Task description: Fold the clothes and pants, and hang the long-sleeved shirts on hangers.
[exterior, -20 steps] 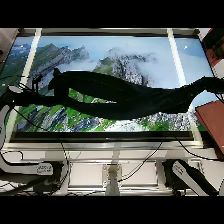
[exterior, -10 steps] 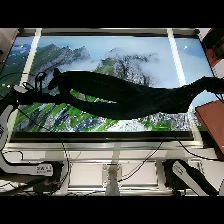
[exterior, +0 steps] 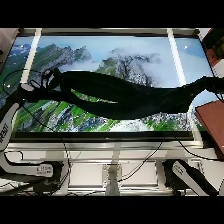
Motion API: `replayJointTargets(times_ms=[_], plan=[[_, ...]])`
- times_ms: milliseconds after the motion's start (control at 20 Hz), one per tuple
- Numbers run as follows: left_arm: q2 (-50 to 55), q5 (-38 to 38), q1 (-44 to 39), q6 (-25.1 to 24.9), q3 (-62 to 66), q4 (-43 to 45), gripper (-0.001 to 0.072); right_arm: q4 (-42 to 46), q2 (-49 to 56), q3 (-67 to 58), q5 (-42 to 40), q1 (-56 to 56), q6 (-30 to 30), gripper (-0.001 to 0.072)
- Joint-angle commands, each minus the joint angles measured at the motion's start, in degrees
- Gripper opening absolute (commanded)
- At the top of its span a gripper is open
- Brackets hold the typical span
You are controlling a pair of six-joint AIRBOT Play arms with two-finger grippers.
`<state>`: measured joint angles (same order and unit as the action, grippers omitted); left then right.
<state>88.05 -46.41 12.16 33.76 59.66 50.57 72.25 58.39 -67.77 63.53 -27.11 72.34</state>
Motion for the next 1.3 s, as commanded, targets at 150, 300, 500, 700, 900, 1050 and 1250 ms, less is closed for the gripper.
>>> replayJointTargets(times_ms=[150, 300, 500, 700, 900, 1050, 1250], plan=[[-6.6, 1.4, 2.1, 9.8, 10.7, 7.6, 0.0028, 0.0, 1.7, 0.0, -14.6, 0.0, 5.3, 0.0038], [-9.9, -3.1, 4.6, 22.8, 17.0, 19.5, 0.0025, -1.1, 5.0, 0.0, -18.9, 0.0, 8.8, 0.0038], [-10.9, -22.8, 7.7, 28.0, 21.6, 30.7, 0.0025, 0.6, 6.8, -0.1, -13.4, 0.0, 9.0, 0.0038], [-9.9, -40.0, 9.4, 28.0, 21.6, 37.9, 0.0027, 3.1, 6.8, -0.1, -6.5, 0.0, 9.0, 0.0038], [-8.0, -44.5, 9.5, 28.0, 21.5, 41.0, 0.0028, 4.7, 6.8, 0.0, 3.6, 0.0, 8.9, 0.0038], [-6.3, -44.4, 9.5, 29.8, 21.5, 41.3, 0.0027, 7.6, 6.8, 0.0, 17.1, 0.0, 6.9, 0.0038], [-6.1, -45.3, 9.5, 32.3, 19.6, 49.2, 0.0026, 11.1, 3.5, 4.8, 24.3, 0.0, 6.2, 0.0037]])
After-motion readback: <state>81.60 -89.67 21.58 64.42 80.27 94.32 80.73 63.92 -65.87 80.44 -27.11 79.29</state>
